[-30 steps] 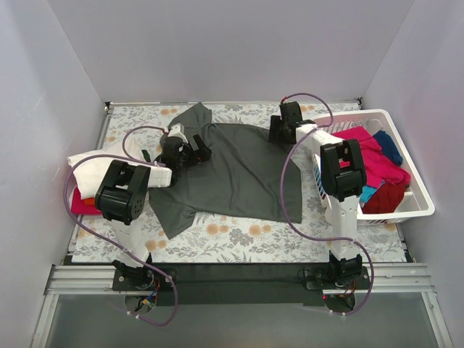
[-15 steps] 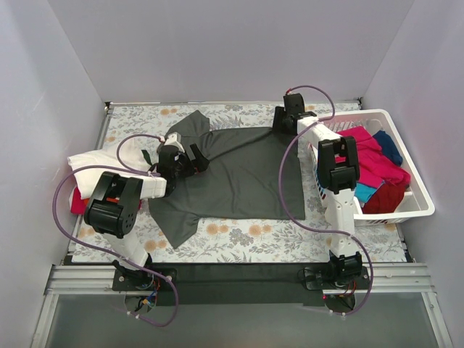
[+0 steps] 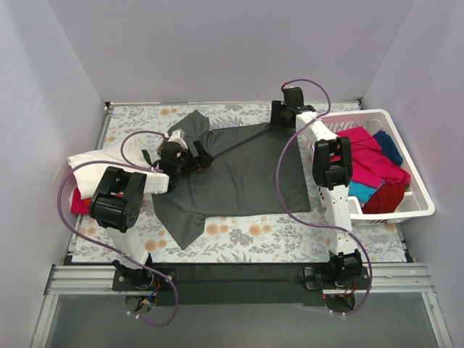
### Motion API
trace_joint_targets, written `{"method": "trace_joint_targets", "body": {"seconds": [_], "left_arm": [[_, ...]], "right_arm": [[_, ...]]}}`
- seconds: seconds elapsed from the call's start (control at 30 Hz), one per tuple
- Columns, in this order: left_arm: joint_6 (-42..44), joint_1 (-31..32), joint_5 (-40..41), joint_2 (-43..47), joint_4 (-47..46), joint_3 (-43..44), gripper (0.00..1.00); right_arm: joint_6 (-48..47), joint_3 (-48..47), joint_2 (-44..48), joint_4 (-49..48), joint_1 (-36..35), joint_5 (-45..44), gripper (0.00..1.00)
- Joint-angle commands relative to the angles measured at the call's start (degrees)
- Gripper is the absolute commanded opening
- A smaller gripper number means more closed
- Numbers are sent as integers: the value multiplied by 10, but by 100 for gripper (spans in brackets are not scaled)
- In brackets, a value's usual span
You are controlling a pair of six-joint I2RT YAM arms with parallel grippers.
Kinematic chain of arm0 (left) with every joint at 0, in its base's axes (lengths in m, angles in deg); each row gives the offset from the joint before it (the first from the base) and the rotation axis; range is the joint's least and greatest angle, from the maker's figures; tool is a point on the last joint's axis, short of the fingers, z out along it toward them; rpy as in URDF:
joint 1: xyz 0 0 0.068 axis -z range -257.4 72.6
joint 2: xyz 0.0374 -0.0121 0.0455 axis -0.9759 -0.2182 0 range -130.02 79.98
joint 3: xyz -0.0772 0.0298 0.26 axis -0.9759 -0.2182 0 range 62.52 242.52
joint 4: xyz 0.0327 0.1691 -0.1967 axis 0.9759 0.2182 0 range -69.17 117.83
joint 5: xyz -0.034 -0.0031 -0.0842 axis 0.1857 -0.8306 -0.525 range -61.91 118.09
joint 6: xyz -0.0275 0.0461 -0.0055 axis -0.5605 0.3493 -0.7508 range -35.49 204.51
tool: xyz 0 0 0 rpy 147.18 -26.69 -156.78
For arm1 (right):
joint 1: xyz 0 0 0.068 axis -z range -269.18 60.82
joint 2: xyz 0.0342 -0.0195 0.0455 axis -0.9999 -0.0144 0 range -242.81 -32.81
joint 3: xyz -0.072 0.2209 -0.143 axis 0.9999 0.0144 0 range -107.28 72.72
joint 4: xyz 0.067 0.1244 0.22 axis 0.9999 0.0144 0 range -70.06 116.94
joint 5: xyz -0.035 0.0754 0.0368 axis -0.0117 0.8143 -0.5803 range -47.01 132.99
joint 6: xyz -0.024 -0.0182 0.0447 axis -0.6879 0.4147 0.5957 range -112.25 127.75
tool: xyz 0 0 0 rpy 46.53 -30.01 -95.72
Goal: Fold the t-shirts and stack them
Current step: Flatten the tshirt out
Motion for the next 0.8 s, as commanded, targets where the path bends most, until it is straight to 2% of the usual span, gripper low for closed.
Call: {"method": "trace_joint_targets", "body": {"seconds": [0.0, 0.1, 0.27, 0.37, 0.53, 0.77], "left_arm": [[11, 9, -11, 8, 2, 38, 95], [26, 14, 5, 35, 14, 53, 95], [37, 23, 61, 152, 36, 29, 95], [30, 39, 137, 228, 89, 8, 95], [-25, 78, 223, 352, 194, -96, 95], [-109, 134, 267, 512, 372, -179, 95]], "right_arm": [[-26, -11, 20, -5, 1, 57, 57], [-41, 56, 71, -60, -3, 102, 58], [-84, 145, 208, -135, -30, 103, 60], [-95, 226, 292, -161, -49, 95, 60], [-77, 419, 455, -185, -75, 72, 60], [-32, 652, 660, -202, -101, 61, 60]]}}
